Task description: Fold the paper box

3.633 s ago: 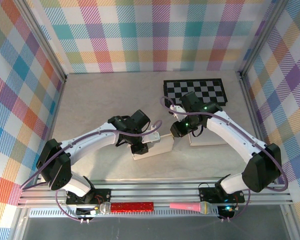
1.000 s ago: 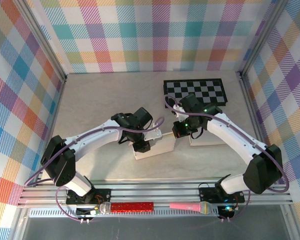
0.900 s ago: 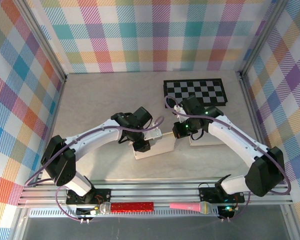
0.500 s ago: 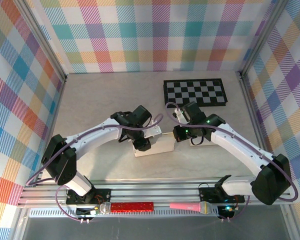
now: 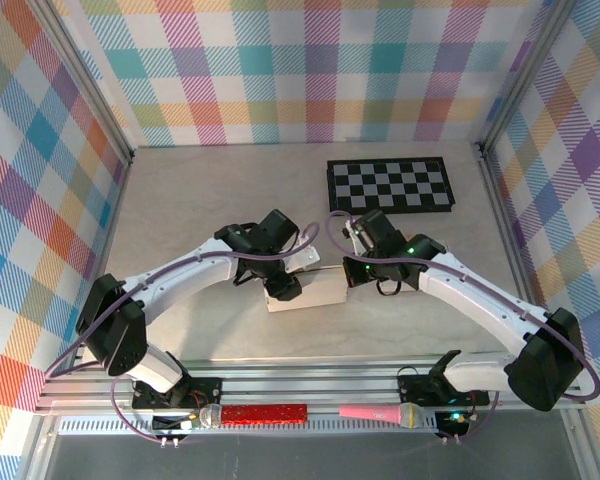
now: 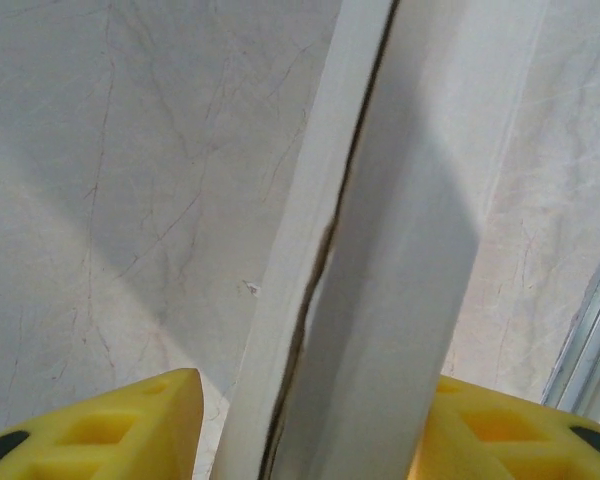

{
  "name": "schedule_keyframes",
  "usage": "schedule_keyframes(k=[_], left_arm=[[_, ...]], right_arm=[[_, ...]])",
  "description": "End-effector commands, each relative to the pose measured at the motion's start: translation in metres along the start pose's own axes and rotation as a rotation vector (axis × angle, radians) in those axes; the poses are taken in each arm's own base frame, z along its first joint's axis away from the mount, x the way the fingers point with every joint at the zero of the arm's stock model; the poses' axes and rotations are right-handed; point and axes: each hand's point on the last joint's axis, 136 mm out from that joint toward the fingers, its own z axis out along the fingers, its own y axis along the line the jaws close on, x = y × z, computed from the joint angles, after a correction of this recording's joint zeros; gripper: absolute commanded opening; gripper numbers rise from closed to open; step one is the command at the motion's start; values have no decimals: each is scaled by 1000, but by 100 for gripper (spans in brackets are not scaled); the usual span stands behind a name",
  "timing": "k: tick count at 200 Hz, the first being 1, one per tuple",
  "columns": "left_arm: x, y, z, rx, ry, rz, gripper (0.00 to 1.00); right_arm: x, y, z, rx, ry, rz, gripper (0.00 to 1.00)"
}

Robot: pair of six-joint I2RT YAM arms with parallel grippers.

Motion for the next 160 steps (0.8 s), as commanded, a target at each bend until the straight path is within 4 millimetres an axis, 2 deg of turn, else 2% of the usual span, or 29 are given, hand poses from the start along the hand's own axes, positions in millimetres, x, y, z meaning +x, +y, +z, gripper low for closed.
schedule_keyframes(k=[1,51,86,108,125,160], left_arm=[[-6,3,-12,-26,-54,-32,55],[-15,7,-34,-72,-136,-107,59],[-14,23,-66,-152,-208,-256,58],[-1,37,-90,-191,-249,-431,55],[12,34,-102,-128,-249,-544,51],[47,19,-102,-75,-86,-653,49]], right_arm=[[19,-5,3,49,51,17,0],[20,-8,0,97,52,15,0],[19,-6,-1,108,46,11,0],[18,-4,-1,112,47,8,0],[17,-3,0,115,55,11,0],[17,0,2,115,64,6,0]])
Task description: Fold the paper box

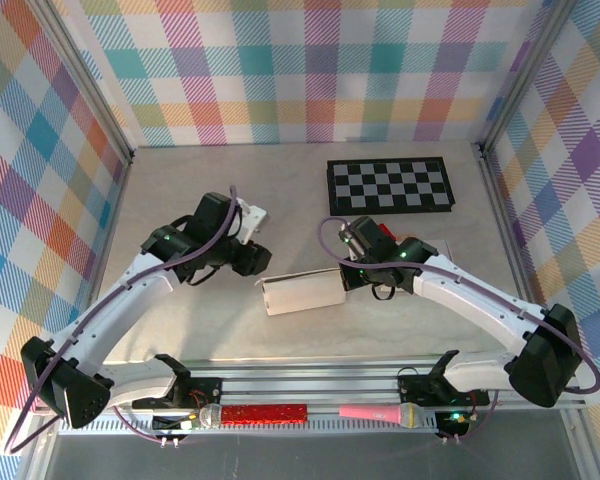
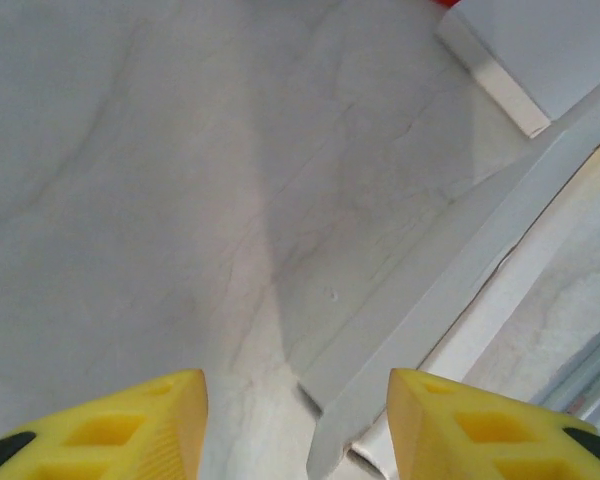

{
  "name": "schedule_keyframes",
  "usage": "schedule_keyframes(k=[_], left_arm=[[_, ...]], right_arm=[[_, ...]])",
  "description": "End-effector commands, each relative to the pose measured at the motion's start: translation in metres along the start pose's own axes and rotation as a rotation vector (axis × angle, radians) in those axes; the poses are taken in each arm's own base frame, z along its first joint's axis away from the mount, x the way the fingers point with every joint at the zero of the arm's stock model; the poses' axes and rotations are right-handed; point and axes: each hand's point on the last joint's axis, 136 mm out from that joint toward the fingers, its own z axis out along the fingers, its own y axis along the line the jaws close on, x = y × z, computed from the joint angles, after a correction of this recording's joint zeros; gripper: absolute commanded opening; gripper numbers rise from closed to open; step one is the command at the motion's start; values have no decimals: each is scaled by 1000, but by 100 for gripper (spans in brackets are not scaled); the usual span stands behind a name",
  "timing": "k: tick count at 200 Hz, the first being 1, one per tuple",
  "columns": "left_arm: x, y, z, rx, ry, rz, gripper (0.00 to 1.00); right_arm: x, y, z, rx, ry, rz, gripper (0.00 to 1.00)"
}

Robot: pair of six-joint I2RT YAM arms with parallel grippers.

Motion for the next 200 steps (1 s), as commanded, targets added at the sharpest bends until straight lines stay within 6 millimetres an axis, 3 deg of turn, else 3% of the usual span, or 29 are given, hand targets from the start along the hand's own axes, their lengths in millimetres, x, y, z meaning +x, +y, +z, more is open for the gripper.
schedule_keyframes(k=[1,37,68,152,200], left_arm=[[39,-5,-5,27,175,-109,49],[46,-13,-3,77,183,-103,49],[55,-6,9,46,243,-93,47],[60,-8,26,62,300,-50,39],[62,-13,34,73,305,-46,40]], right_arm=[[15,-3,3,29,70,-1,0],[13,-1,1,27,68,-7,0],[13,-1,1,24,67,-6,0],[15,-1,1,24,68,4,0],[15,-1,2,25,72,3,0]])
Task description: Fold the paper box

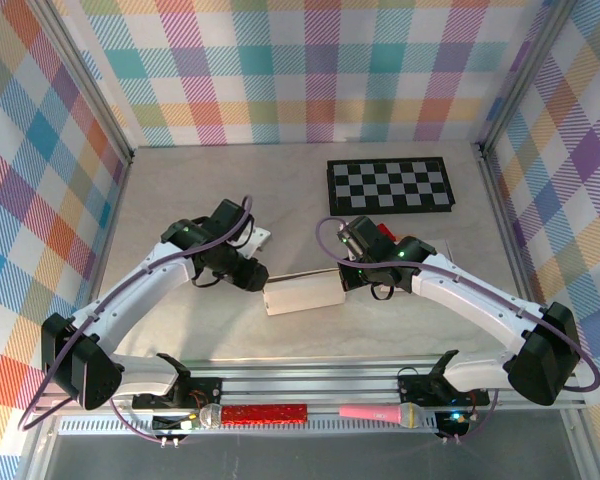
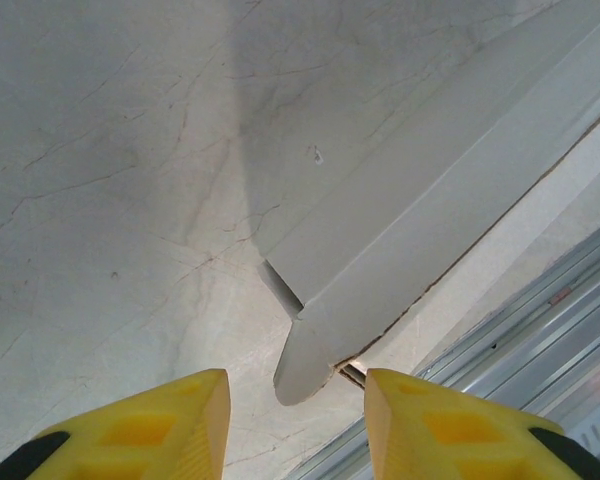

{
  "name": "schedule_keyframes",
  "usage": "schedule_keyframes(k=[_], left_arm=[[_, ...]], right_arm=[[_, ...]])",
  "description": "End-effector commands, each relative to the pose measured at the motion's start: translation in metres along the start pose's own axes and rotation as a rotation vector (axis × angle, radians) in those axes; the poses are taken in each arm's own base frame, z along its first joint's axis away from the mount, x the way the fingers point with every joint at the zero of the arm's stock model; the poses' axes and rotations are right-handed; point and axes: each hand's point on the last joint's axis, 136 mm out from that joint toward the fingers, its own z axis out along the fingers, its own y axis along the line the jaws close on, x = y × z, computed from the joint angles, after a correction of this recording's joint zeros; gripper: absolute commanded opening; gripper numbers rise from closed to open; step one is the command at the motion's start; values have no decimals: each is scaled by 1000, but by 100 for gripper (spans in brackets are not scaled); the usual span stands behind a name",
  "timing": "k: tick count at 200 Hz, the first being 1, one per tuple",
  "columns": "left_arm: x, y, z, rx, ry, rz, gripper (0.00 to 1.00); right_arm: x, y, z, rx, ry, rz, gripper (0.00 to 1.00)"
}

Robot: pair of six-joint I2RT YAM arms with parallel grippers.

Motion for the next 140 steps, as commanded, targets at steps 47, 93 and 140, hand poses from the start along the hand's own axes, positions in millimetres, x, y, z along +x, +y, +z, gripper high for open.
schedule_keyframes(k=[47,93,140], left_arm=[[10,-7,19,10,60,24,40],[8,-7,25,-6,66,14,33],[12,-8,29,-40,83,13,29]], right_arm=[[14,-2,2,20,62,3,0],[15,-2,2,19,61,3,0],[14,-2,2,19,60,2,0]])
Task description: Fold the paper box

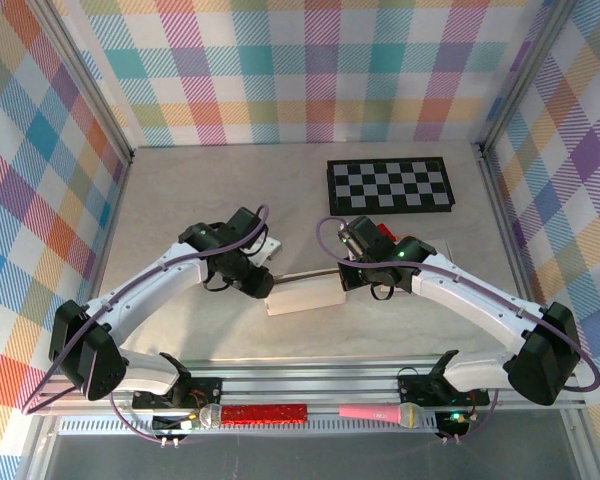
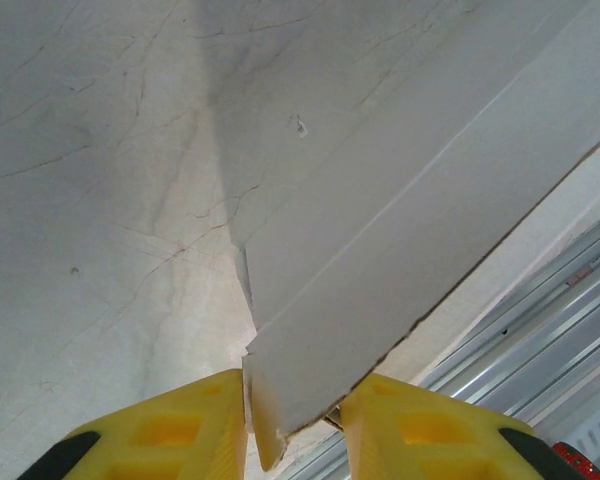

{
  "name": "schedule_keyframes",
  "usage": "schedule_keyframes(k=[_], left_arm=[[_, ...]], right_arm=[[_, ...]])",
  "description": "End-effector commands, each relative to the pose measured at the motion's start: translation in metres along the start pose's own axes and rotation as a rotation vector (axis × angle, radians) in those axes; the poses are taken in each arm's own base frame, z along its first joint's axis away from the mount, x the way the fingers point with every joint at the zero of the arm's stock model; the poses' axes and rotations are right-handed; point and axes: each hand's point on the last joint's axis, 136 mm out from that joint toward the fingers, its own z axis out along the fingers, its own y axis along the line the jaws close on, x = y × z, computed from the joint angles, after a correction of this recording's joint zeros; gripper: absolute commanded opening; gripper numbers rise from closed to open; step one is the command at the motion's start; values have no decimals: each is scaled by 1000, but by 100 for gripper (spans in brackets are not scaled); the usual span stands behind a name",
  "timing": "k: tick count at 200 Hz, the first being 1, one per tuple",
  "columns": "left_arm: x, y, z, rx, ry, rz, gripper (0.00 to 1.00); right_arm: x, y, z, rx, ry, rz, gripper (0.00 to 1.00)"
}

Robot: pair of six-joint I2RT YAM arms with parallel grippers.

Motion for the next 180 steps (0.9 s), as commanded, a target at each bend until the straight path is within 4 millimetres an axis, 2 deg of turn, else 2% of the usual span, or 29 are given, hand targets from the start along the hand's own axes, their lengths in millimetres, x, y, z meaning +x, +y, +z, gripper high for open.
schedule_keyframes(k=[1,26,52,116,166,180], left_arm=[[2,2,5,-28,11,-17,29],[-2,2,-5,-38,0,-40,30],[-3,3,-12,-48,-11,-60,36],[-7,1,-25,-46,-39,-73,39],[-8,-2,-21,-30,-5,-73,33],[-9,-2,-23,-32,-8,-71,35]], right_arm=[[14,-2,2,19,59,-8,0],[13,-3,2,19,56,-6,0],[13,-2,2,17,58,-9,0],[17,-2,6,17,70,-13,0],[16,-1,7,17,72,-15,0],[16,-1,8,16,72,-17,0]])
